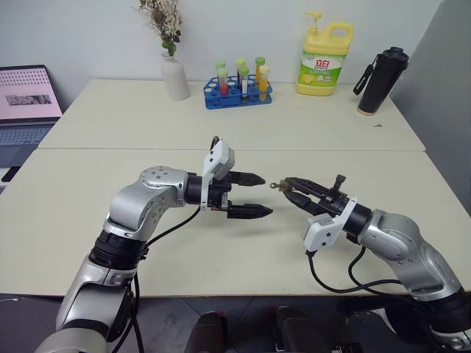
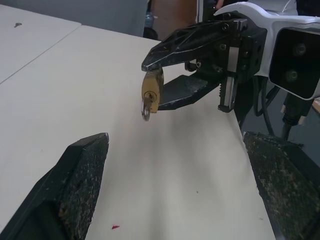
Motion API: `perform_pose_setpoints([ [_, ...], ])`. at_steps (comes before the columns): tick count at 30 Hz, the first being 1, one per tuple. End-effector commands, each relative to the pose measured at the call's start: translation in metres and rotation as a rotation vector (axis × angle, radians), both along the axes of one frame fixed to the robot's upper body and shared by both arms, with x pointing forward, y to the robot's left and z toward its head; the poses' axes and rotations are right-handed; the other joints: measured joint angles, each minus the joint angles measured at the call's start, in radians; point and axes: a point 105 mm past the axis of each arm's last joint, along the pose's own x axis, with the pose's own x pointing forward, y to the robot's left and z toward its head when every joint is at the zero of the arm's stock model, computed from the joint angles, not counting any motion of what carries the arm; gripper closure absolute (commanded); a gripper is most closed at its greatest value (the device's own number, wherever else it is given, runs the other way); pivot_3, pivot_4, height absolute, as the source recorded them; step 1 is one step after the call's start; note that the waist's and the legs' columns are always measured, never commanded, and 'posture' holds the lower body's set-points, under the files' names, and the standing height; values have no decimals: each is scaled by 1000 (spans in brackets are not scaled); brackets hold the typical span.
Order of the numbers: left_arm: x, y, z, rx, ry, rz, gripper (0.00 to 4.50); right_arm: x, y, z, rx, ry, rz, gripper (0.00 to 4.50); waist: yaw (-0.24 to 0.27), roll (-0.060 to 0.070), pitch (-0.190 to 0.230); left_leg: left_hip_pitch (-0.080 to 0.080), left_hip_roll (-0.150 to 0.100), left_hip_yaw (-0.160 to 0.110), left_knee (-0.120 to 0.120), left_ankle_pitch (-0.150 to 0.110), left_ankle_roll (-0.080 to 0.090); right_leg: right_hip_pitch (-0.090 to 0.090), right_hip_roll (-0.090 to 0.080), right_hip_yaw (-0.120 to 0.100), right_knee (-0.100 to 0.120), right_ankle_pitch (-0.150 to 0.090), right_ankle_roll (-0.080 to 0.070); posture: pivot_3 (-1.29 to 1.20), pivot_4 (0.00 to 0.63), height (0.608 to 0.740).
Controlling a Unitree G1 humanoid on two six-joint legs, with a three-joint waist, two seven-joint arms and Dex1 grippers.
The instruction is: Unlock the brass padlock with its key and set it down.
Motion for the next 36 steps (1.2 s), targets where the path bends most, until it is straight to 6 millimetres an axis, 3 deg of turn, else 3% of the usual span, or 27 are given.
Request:
perform_pose_setpoints([
  [1,3,-3,15,-28,-35,-5,0,-3,3,10,10,-41,30,3570,0,0,0,0,0,0,0,0,0,0,0,0,0,0,0,0,150,740],
  [6,4,-6,18,-39,-37,-11,1110,-4,3,9,9,-34,36,3570,0,0,0,0,0,0,0,0,0,0,0,0,0,0,0,0,150,740],
  [16,7,-12,19,-46,-49,-18,4379,-8,4,5,12,-9,45,3570,0,0,0,0,0,0,0,0,0,0,0,0,0,0,0,0,150,740],
  [36,-6,-10,11,-17,-88,-88,4500,-7,6,10,43,0,51,3570,0,0,0,0,0,0,0,0,0,0,0,0,0,0,0,0,150,740],
])
